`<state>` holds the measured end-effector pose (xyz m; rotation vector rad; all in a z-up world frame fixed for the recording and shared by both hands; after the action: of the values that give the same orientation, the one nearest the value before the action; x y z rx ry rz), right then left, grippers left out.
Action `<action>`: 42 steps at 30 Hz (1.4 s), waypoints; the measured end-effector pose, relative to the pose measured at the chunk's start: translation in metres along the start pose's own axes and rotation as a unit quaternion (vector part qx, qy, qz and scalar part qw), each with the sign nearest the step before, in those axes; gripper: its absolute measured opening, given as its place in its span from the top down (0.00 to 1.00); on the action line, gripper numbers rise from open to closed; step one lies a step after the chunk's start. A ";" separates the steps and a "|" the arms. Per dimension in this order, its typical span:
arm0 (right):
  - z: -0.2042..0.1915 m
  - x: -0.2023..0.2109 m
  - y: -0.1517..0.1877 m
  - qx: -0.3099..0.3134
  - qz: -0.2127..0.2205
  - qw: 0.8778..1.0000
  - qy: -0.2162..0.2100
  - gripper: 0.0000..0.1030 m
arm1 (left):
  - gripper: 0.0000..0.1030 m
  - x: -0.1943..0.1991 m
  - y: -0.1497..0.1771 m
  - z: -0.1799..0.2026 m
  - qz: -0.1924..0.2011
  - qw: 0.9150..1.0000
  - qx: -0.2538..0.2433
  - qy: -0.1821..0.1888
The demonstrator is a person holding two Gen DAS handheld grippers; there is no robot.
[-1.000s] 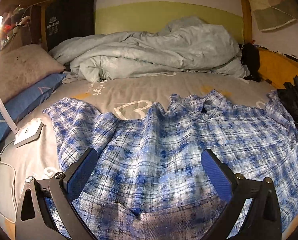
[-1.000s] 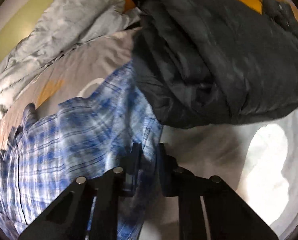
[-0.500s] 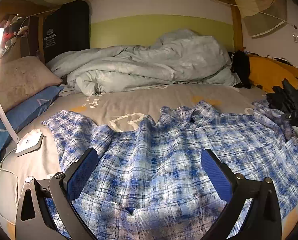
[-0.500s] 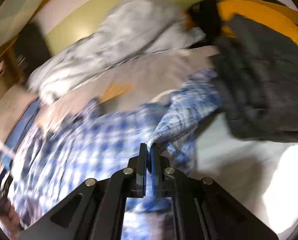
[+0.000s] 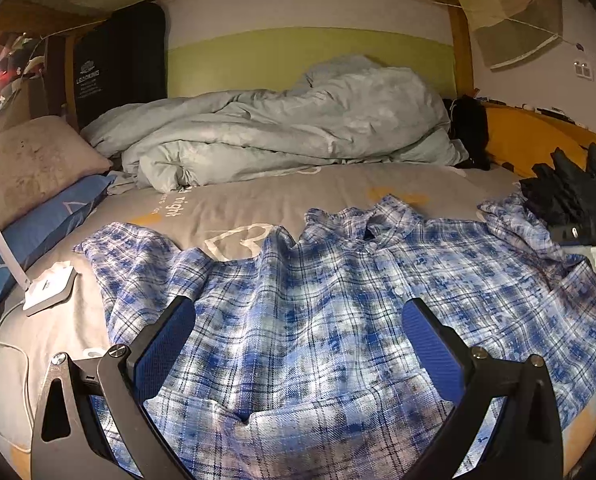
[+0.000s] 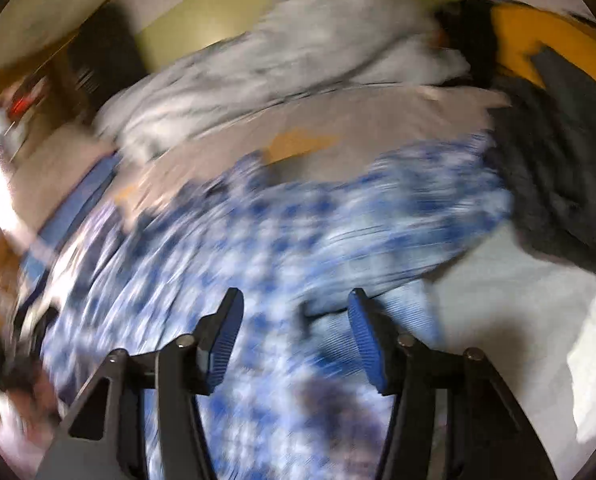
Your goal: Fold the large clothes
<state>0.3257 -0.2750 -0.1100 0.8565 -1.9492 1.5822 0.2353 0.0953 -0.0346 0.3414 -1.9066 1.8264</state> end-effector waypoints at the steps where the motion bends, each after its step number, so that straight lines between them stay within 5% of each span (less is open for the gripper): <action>1: 0.019 -0.006 -0.006 -0.044 0.001 0.999 0.022 0.49 | 0.00 -0.001 0.001 0.001 -0.001 1.000 -0.001 -0.001; 5: 0.070 -0.029 -0.020 -0.154 -0.011 0.986 0.060 0.48 | 0.00 -0.008 0.005 0.001 -0.012 1.000 0.005 0.002; 9: 0.095 -0.055 -0.028 -0.191 -0.027 0.978 0.073 0.49 | 0.00 -0.014 0.007 0.000 -0.018 1.000 0.010 0.005; 11: 0.100 -0.059 -0.034 -0.197 -0.014 0.978 0.074 0.65 | 0.00 -0.015 0.009 -0.001 -0.019 1.000 0.009 0.001; 12: 0.098 -0.061 -0.035 -0.190 -0.013 0.979 0.069 0.89 | 0.00 -0.015 0.009 -0.002 -0.019 1.000 0.009 0.000; 13: 0.094 -0.063 -0.035 -0.183 -0.015 0.981 0.056 0.98 | 0.00 -0.015 0.010 -0.002 -0.020 1.000 0.010 0.000; 17: 0.081 -0.044 -0.044 -0.156 0.032 0.986 0.052 0.98 | 0.00 -0.012 0.006 -0.005 -0.012 1.000 0.016 0.001; 21: 0.046 -0.019 -0.050 -0.122 0.051 0.991 -0.016 0.99 | 0.00 -0.008 0.002 -0.006 -0.005 1.000 0.019 0.003; 25: 0.033 -0.015 -0.045 -0.074 0.061 0.994 0.060 0.98 | 0.00 -0.005 0.003 -0.004 -0.003 1.000 0.011 0.001; 26: 0.041 -0.022 -0.042 -0.090 0.050 0.992 0.073 0.96 | 0.00 -0.004 0.003 -0.003 -0.002 1.000 0.010 0.000; 28: 0.065 -0.037 -0.035 -0.143 0.010 0.987 0.070 0.62 | 0.00 -0.003 0.003 -0.001 -0.002 1.000 0.007 0.002; 32: 0.107 -0.064 -0.013 -0.254 -0.057 0.965 0.035 0.61 | 0.00 -0.002 0.003 0.002 0.001 1.000 -0.001 0.002; 36: 0.111 -0.065 -0.013 -0.293 -0.052 0.955 -0.007 0.59 | 0.00 -0.006 0.005 0.004 -0.004 1.000 -0.002 0.003; 39: 0.102 -0.065 -0.020 -0.275 -0.030 0.960 -0.032 0.96 | 0.00 -0.008 0.006 0.005 -0.006 1.000 -0.004 0.003; 42: 0.094 -0.049 -0.030 -0.252 0.024 0.967 -0.011 0.96 | 0.00 -0.007 0.005 0.005 -0.004 1.000 -0.004 0.000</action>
<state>0.3828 -0.3627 -0.1438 0.6170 -2.2542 1.0196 0.2383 0.0902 -0.0423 0.3448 -1.9092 1.8125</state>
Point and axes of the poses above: each gripper's, at about its wrist camera, not at the fingertips, and x roughly against the way its jaws point, z to its right, y to its underside, the point moved 8 cm from there along -x, roughly the way its jaws point, and after that the axes turned 9 degrees about y, right-handed, at the moved point
